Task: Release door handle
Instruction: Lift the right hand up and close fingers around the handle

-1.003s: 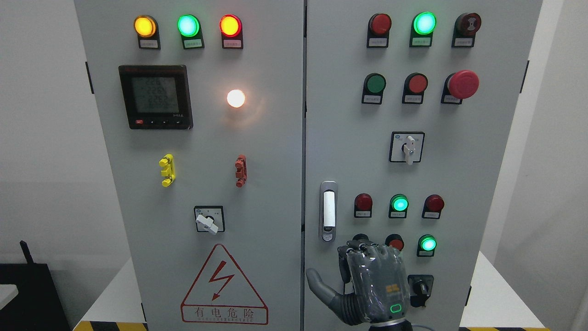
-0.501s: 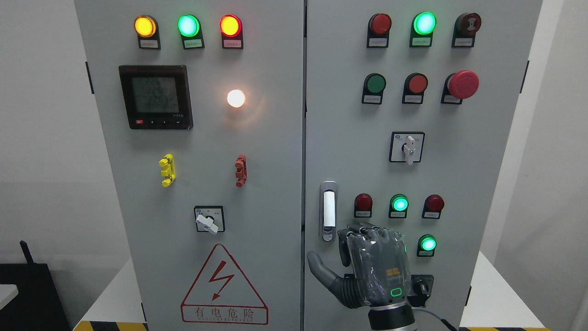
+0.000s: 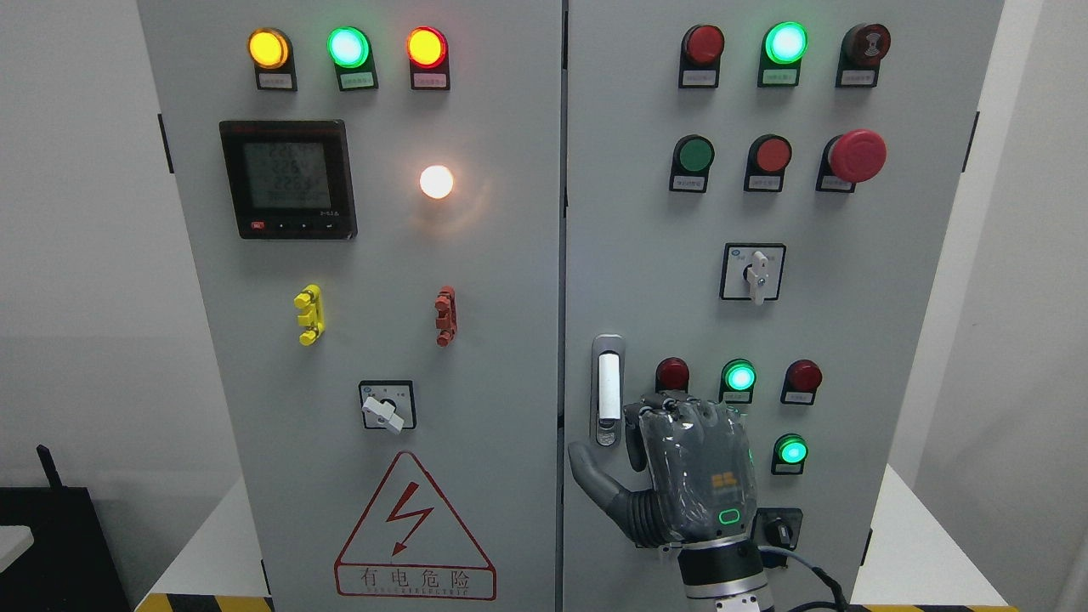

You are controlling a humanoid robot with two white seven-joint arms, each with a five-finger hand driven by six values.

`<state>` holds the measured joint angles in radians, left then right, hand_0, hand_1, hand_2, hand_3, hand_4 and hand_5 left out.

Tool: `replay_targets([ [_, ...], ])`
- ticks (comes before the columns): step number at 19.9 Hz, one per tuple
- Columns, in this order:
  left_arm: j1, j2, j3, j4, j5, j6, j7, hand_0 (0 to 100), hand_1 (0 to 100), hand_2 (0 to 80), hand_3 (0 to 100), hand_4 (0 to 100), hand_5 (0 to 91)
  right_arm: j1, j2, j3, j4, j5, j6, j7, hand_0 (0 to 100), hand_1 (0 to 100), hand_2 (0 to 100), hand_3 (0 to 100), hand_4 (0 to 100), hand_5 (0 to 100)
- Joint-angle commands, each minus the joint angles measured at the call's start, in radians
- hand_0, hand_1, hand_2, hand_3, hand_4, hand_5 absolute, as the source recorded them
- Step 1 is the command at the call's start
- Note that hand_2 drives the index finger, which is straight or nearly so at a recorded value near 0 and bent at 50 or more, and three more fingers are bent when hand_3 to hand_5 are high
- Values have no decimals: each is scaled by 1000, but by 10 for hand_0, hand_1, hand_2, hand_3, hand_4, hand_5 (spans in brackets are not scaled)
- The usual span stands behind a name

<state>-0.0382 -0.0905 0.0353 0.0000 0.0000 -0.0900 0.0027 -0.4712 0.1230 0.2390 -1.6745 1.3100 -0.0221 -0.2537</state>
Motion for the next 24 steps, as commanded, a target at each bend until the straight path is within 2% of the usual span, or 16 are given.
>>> replay_targets([
  [1,0,0,0,-9,-28,0,0,120,389,0,0,0,0,-27,1,0,41,-2,16,7,199,519,982,1000,942,977],
  [4,0,0,0,-9,-28,0,0,120,389,0,0,0,0,-32,1,-4,48,-6,21,5,213,526,981,1000,941,976],
  [11,0,0,0,-9,-28,0,0,120,389,0,0,0,0,-43,1,-3,48,-8,21,4,315,521,981,1000,940,976],
  [24,0,0,0,-9,-28,0,0,120,389,0,0,0,0,-41,1,-7,45,-8,24,-1,371,584,981,1000,939,976],
])
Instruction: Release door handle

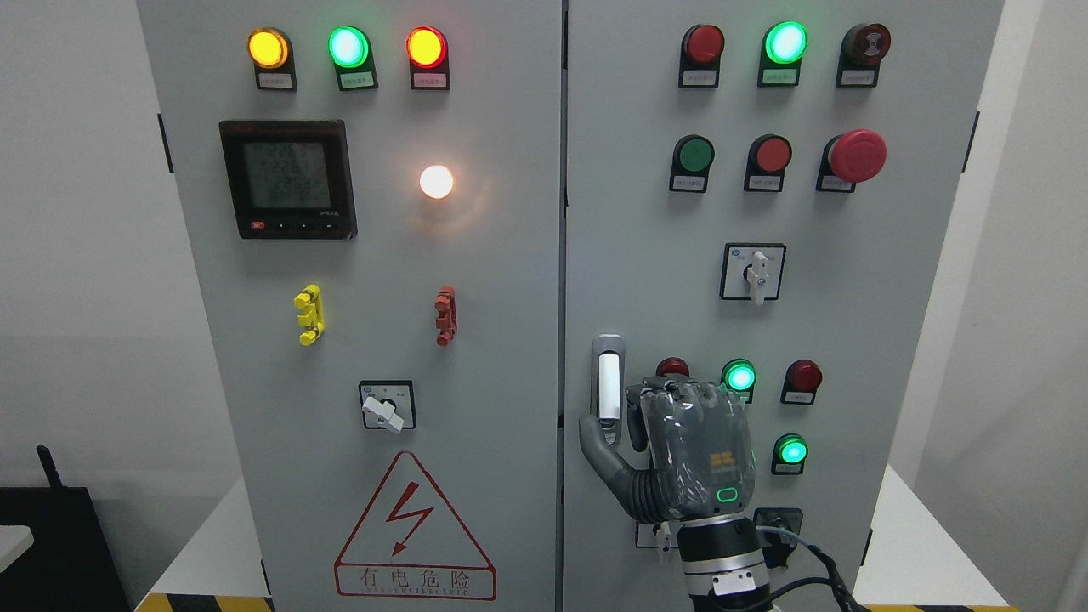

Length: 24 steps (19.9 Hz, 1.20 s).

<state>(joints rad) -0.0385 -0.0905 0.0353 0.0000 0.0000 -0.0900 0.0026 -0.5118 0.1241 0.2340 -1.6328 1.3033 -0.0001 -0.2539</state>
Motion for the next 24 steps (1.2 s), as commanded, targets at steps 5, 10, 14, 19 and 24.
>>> replay_targets([
  [5,0,0,0,-9,-28,-1,0,120,389,0,0,0,0,-1,0,-4,4,1,2,-1,407,608,980,1000,955,977],
  [10,0,0,0,-9,-28,-1,0,120,389,0,0,0,0,1,0,-4,4,-1,6,-2,460,617,983,1000,1000,977],
  [14,0,0,0,-9,-28,-1,0,120,389,0,0,0,0,0,0,-4,4,-2,15,-5,493,615,984,1000,1000,978],
  [19,0,0,0,-9,-28,-1,0,120,389,0,0,0,0,1,0,-4,4,-2,15,-5,524,616,984,1000,1000,979],
  [24,0,0,0,-9,-28,-1,0,120,389,0,0,0,0,1,-1,-5,2,-2,15,-10,538,626,987,1000,1000,980],
])
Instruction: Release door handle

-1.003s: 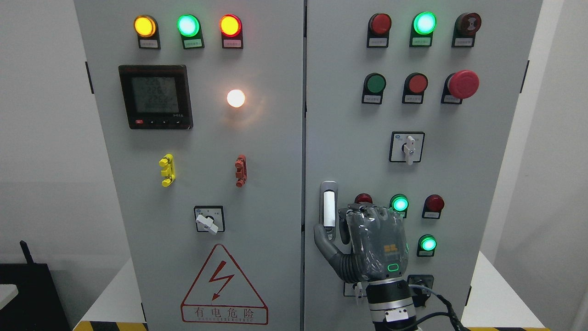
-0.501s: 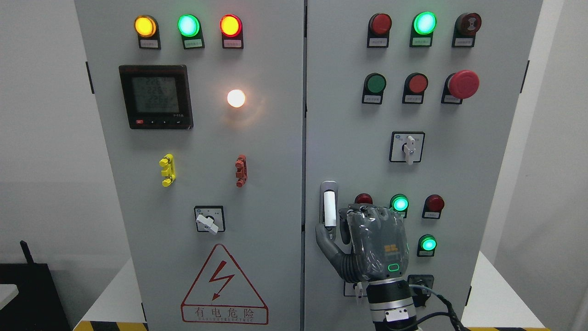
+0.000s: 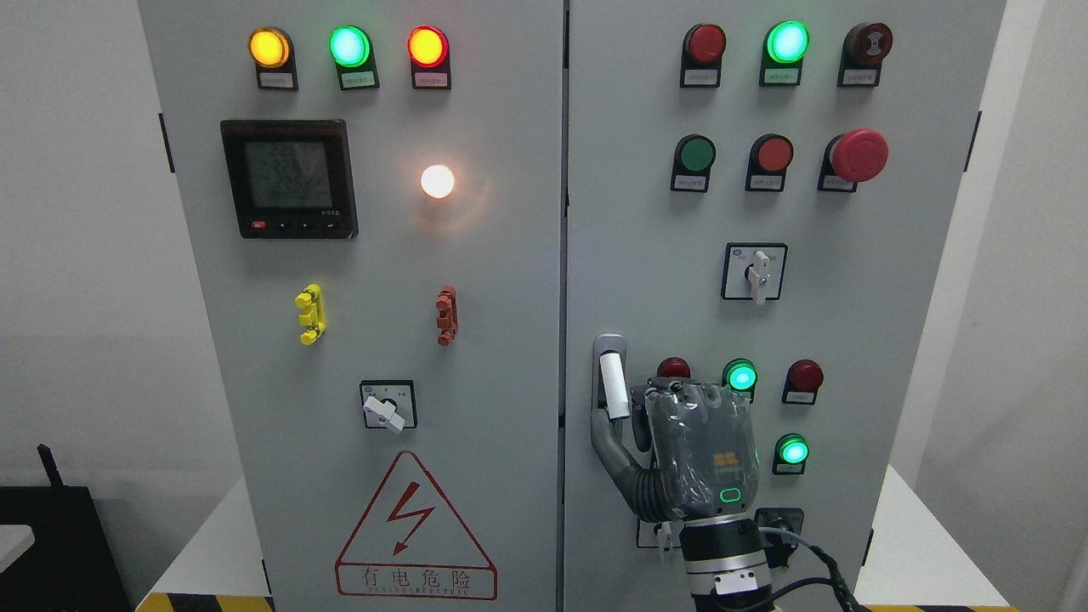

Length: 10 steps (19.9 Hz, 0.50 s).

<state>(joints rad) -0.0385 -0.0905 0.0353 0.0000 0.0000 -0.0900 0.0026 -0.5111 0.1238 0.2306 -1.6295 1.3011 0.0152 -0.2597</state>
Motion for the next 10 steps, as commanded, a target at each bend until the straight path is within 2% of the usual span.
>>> replay_targets([
  [1,0,0,0,-9,-28,-1,0,120,389,0,0,0,0,0,-1,-2,-1,0,0,-10,540,628,987,1000,1000,980],
  [10,0,0,0,-9,-28,-1,0,120,389,0,0,0,0,3,-1,-4,-4,0,15,-12,549,631,986,1000,1000,983],
])
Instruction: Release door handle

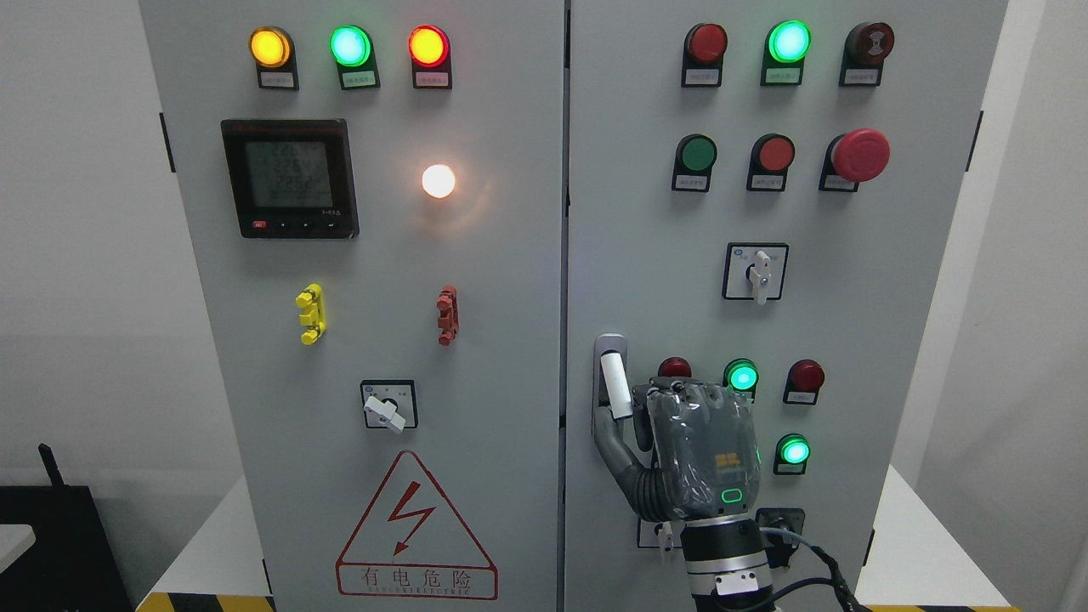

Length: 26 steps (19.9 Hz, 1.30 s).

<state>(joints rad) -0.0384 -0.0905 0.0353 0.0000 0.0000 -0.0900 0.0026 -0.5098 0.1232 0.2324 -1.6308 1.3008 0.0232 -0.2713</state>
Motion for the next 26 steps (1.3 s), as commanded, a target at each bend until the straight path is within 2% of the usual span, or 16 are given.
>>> replay_targets([
  [1,0,0,0,-9,-28,-1,0,120,389,0,0,0,0,2,-2,-5,-3,0,9,0,549,631,985,1000,1000,983],
  [26,0,0,0,-9,-28,-1,0,120,389,0,0,0,0,8,-10,-27,-12,-3,12,-19,559,624,985,1000,1000,984],
])
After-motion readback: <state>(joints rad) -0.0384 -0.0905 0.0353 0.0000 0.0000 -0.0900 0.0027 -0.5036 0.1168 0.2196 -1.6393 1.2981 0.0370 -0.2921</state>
